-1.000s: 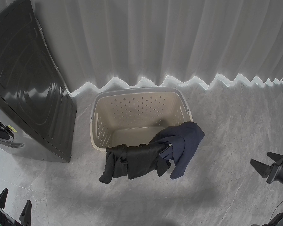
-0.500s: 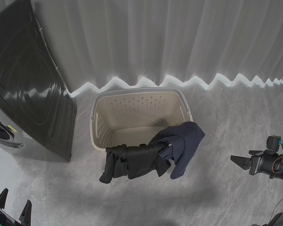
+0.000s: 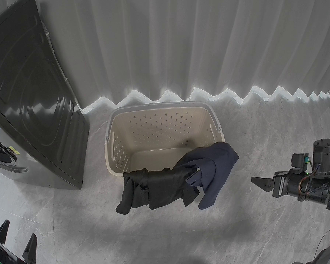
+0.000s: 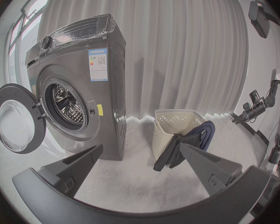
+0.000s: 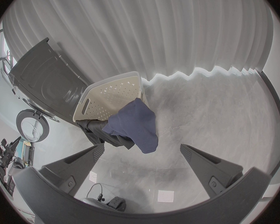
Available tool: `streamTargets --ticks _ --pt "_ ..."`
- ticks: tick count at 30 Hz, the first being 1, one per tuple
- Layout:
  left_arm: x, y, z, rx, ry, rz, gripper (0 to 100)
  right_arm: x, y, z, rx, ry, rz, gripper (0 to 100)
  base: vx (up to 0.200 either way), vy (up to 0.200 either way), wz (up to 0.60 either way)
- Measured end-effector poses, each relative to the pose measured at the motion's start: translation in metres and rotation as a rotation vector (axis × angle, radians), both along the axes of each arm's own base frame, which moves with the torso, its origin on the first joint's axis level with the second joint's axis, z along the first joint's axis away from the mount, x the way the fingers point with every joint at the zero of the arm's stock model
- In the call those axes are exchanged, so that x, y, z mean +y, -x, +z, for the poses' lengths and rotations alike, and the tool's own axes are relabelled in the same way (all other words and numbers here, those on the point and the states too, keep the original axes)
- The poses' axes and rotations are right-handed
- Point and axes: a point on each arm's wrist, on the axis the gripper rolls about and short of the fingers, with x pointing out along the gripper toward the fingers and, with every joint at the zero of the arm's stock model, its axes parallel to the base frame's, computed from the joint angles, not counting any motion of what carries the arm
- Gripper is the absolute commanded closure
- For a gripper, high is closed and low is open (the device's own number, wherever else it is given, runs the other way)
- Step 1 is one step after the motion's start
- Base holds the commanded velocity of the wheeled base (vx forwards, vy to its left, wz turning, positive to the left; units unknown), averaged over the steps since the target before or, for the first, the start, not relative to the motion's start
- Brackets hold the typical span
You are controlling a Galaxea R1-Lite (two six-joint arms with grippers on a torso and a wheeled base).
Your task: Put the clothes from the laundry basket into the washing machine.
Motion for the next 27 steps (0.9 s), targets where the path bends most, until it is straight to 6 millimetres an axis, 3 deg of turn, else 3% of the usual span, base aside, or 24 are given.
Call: streamTargets --ticks 14,27 --pt "0.000 0.000 0.000 0.000 0.000 0.000 0 0.030 -0.045 -0.028 0.035 -0.001 -0.011 0 0.000 0.000 0.00" --pt "0.000 0.000 0.000 0.000 0.000 0.000 0 0.054 -0.068 -0.046 0.080 0.005 0.024 0 0.000 0.000 0.00"
